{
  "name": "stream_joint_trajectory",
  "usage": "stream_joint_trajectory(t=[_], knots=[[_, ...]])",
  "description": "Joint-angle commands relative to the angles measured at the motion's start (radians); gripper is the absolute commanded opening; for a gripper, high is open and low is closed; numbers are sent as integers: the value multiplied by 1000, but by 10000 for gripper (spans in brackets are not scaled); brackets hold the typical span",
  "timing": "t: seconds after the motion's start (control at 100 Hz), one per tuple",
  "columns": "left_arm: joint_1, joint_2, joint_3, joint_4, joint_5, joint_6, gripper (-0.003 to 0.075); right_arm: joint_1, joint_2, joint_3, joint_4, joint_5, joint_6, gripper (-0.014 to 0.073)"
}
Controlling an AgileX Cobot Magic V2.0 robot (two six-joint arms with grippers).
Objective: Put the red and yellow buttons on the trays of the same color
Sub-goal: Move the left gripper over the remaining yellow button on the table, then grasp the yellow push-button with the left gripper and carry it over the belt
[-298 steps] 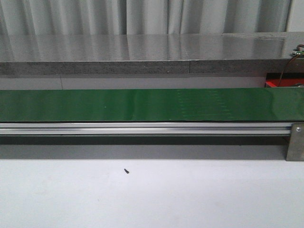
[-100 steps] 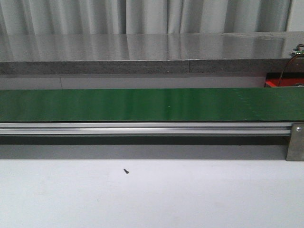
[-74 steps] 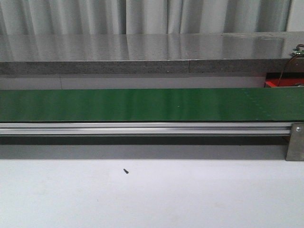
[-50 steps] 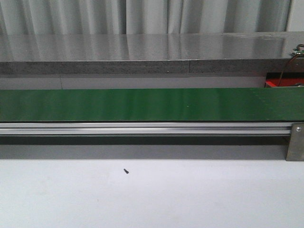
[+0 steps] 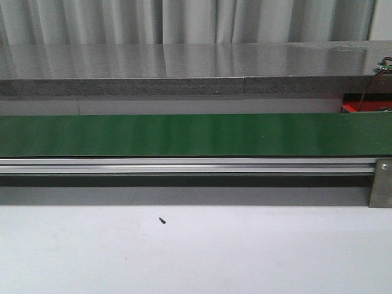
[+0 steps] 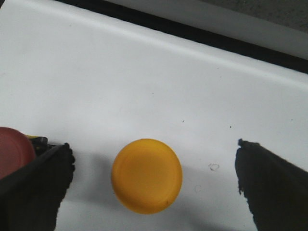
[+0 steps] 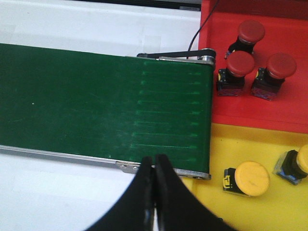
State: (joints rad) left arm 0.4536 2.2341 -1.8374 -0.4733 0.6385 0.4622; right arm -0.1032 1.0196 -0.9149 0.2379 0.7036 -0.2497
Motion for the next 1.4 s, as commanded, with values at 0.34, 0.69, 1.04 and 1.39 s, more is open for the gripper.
stream_joint_trajectory(t=[0.34, 0.69, 1.04, 1.39], knots=[[-5, -22, -33, -29, -55, -26, 605, -1, -15, -32, 12, -56, -3, -68], [-5, -22, -33, -31, -79, -26, 330, -1, -15, -32, 12, -56, -3, -68], [-5, -65, -109, -31, 20, -26, 59, -1, -15, -32, 12, -56, -3, -68], [-14, -277, -118, -79, 169, -21, 43, -1, -15, -32, 12, -56, -3, -68]])
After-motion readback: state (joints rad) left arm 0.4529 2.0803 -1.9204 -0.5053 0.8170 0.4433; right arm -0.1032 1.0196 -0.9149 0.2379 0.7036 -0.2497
